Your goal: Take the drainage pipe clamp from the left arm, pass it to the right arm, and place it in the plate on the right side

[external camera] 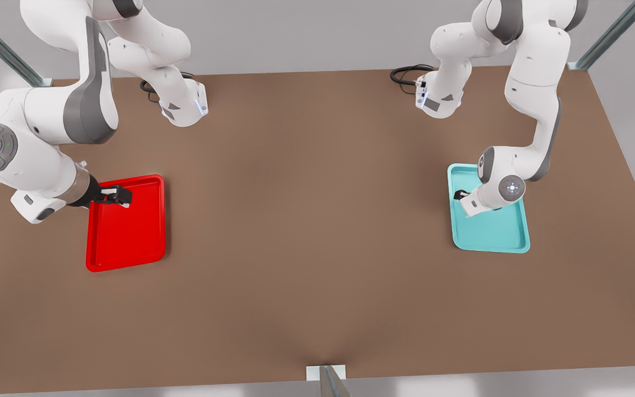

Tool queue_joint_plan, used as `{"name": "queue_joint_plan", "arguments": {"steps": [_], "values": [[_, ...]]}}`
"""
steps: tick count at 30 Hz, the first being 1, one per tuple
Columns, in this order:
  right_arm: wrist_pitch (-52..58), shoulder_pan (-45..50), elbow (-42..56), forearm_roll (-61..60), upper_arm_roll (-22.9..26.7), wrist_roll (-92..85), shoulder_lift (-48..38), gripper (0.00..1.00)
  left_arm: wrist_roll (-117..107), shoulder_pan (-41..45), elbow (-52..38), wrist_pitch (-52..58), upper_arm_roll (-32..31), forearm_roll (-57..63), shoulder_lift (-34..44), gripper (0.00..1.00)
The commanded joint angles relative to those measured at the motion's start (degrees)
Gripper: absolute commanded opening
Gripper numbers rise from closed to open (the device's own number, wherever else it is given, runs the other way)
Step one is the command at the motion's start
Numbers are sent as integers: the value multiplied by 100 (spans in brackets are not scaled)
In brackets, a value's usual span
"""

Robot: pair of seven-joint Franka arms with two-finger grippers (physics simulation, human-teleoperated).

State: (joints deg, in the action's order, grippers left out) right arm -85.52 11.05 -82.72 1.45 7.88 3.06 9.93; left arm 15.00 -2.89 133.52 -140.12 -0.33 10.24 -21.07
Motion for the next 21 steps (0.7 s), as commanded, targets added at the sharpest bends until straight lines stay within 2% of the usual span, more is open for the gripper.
{"name": "queue_joint_plan", "arguments": {"steps": [1,2,3,4,14,16,18,21], "values": [[27,-6,2,-4,3,28,-8,100,610,-45,16,-165,6,13,24,90],[27,-6,2,-4,3,37,-8,100,610,-54,25,-165,6,13,24,76],[27,3,2,14,3,55,-8,100,610,-54,25,-156,6,13,33,68],[27,3,2,22,3,55,0,100,610,-54,25,-147,6,13,33,65],[44,3,-16,14,3,72,0,100,610,-62,7,-297,-3,4,-2,63],[44,3,-24,5,3,63,0,100,610,-71,7,-288,-3,4,-11,56],[44,3,-24,5,3,72,0,100,610,-71,7,-288,-3,4,-11,43],[44,3,-24,5,3,72,9,100,610,-71,7,-279,-3,4,-11,40]]}}
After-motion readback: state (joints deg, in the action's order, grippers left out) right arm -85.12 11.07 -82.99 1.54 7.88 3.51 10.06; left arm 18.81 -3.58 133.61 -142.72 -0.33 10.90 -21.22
